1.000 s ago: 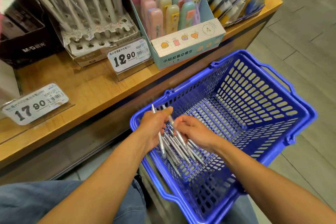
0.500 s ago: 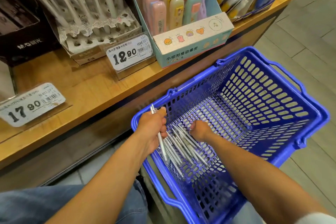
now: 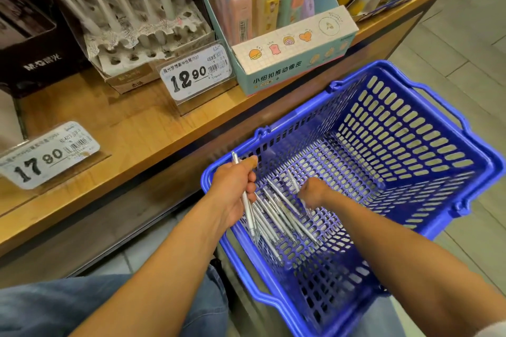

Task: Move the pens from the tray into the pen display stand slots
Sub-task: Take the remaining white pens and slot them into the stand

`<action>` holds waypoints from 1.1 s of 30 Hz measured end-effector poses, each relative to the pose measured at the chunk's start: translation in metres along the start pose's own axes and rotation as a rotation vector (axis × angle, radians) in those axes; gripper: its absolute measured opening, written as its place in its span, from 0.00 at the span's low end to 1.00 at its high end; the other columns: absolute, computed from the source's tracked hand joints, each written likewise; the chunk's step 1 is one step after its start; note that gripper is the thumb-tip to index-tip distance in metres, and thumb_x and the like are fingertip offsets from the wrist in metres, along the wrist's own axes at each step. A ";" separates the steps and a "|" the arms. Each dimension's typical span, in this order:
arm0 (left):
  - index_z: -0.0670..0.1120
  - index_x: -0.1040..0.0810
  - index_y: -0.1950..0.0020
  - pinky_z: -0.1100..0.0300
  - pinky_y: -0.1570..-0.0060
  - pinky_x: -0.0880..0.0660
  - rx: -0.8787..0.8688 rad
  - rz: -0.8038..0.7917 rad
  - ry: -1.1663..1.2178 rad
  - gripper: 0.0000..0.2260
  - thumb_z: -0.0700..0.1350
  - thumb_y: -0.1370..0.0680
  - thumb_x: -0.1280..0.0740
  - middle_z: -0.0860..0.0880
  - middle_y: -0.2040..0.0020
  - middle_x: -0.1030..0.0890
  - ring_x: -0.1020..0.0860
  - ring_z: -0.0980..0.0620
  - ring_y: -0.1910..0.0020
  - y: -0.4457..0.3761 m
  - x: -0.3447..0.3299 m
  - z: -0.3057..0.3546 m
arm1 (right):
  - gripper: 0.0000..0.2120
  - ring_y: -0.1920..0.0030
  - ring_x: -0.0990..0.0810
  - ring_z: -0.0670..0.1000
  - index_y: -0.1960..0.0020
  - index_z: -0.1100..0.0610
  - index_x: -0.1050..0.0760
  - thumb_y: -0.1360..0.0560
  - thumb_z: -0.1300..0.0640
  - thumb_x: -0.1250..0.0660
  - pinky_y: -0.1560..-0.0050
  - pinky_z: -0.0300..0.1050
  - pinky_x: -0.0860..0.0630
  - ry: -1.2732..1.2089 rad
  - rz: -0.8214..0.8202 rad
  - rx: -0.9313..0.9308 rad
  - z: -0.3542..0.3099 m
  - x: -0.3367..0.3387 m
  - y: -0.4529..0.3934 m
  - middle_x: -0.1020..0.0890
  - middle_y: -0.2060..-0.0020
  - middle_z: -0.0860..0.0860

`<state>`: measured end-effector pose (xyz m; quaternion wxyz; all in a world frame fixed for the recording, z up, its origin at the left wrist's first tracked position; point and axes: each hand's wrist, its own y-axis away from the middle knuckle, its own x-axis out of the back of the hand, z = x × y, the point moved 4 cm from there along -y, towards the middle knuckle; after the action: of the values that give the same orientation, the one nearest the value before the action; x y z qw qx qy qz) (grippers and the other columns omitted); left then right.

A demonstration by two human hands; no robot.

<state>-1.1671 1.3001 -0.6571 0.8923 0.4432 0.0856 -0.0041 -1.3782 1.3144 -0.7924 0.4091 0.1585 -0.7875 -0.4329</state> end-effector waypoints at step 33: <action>0.43 0.24 0.53 0.62 0.75 0.27 -0.024 -0.065 0.077 0.03 0.41 0.20 0.32 0.49 0.72 0.28 0.29 0.54 0.77 0.003 -0.005 -0.003 | 0.09 0.56 0.24 0.59 0.45 0.61 0.31 0.20 0.55 0.37 0.60 0.47 0.29 0.262 0.205 0.124 -0.031 -0.055 -0.009 0.22 0.52 0.60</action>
<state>-1.1723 1.3042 -0.6553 0.8931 0.4292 0.1341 -0.0149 -1.3214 1.3251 -0.8188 0.5397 0.1573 -0.7647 -0.3150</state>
